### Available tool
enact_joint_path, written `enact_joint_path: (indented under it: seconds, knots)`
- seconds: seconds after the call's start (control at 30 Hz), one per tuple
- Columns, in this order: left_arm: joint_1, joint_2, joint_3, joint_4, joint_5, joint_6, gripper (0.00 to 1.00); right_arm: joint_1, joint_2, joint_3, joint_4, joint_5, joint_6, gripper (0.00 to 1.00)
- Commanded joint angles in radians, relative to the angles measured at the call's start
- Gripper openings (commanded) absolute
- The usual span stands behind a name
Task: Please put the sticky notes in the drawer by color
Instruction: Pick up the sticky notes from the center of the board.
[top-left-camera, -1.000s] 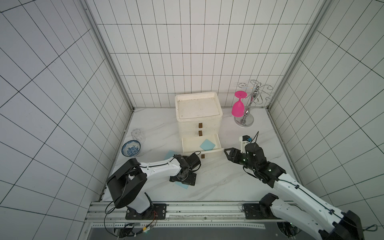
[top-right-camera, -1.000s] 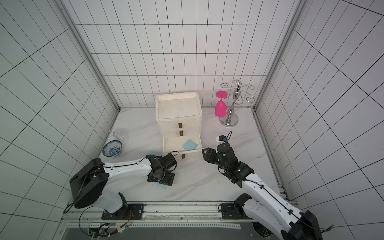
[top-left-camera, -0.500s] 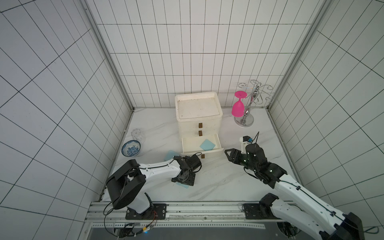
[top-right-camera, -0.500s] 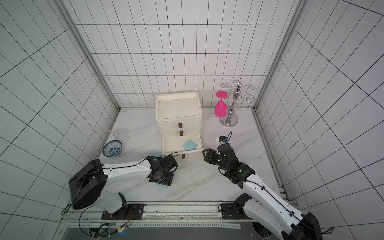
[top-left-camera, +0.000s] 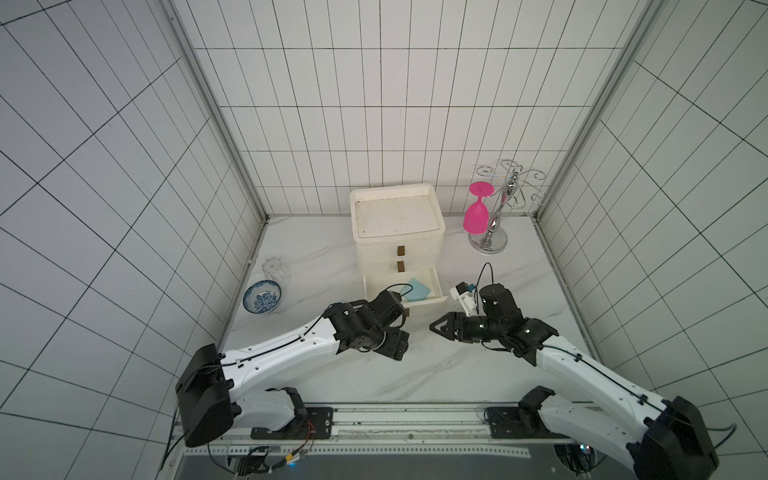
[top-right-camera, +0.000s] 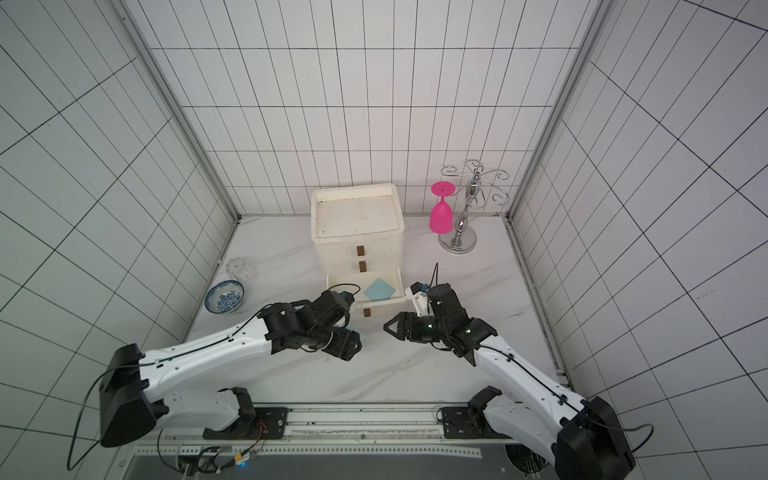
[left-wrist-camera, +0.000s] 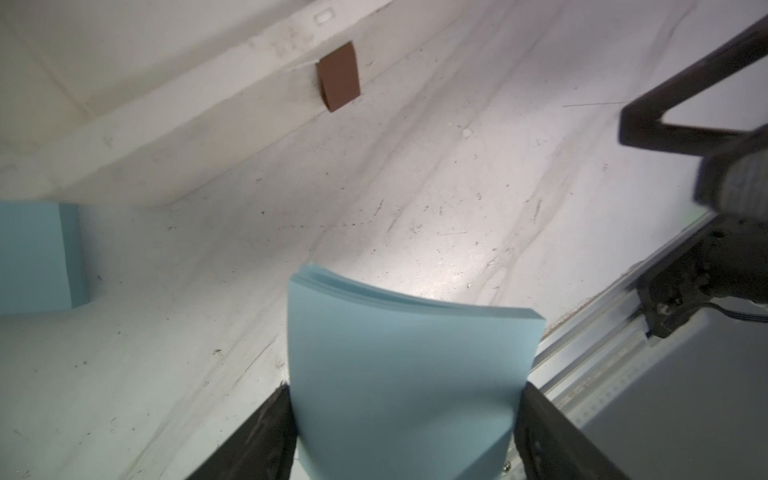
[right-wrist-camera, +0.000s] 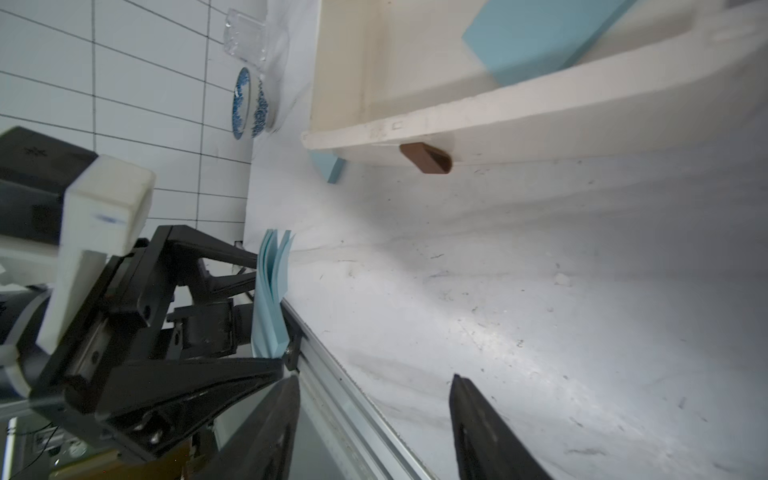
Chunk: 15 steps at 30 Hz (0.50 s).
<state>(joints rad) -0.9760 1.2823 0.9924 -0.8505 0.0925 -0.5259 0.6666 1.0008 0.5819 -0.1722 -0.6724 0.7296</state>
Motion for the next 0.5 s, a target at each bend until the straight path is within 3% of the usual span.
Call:
enact_joint_path:
  seconds: [0.0,0.17,0.47]
  knots:
    - [-0.009,-0.011,0.032,-0.004,0.083,0.088,0.82,-0.010,0.008,0.011,0.197,-0.190,0.121,0.62]
    - [-0.026,-0.003,0.057,-0.019,0.109,0.128,0.82,0.001,0.073,0.018,0.339,-0.268,0.240,0.61]
    - [-0.031,0.005,0.083,-0.023,0.102,0.145,0.82,0.048,0.181,0.031,0.347,-0.277,0.241,0.55]
